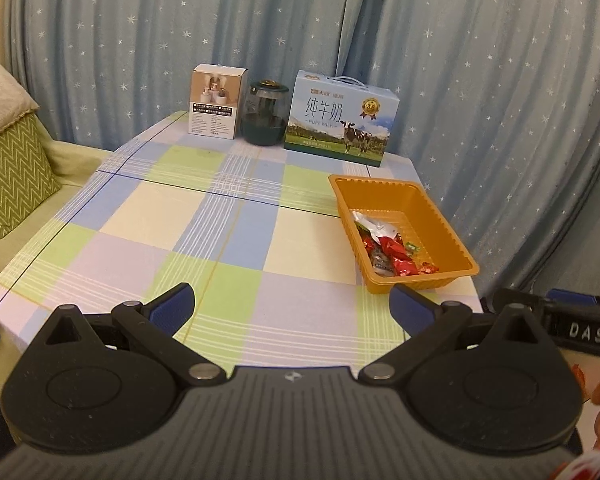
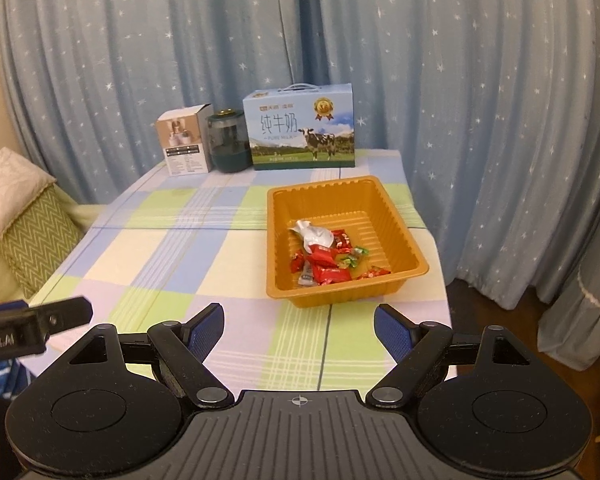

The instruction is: Organize snacks

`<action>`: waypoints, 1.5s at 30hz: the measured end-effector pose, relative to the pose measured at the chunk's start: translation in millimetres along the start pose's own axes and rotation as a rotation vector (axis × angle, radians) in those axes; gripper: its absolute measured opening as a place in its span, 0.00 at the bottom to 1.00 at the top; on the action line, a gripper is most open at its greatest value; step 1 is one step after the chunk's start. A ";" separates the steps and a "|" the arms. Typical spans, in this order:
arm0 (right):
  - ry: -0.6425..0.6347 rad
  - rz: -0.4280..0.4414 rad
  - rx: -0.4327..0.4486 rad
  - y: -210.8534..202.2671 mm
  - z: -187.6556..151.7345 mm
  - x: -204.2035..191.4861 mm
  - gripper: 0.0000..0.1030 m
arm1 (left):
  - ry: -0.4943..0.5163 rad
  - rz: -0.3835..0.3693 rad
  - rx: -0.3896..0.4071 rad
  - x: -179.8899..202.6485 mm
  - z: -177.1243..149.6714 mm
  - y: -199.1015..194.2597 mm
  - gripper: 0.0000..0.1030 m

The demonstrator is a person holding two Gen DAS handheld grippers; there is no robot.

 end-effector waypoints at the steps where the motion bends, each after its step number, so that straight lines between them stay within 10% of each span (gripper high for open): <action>1: -0.002 0.003 0.002 -5.4 -1.8 0.6 0.79 | -0.001 0.000 0.000 1.6 -0.9 -3.7 1.00; 45: -0.022 0.007 0.051 -67.0 -25.7 -3.8 0.79 | 0.057 -0.007 0.026 26.7 -21.1 -50.7 1.00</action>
Point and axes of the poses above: each gripper's, at about its wrist camera, not at the fingertips, and y roughly the way its jaws point, x to its right, z to its top, the point moved 2 cm from there along y, roughly the way its jaws point, and after that the axes turned 12 degrees about -z, right-handed, at the moved point
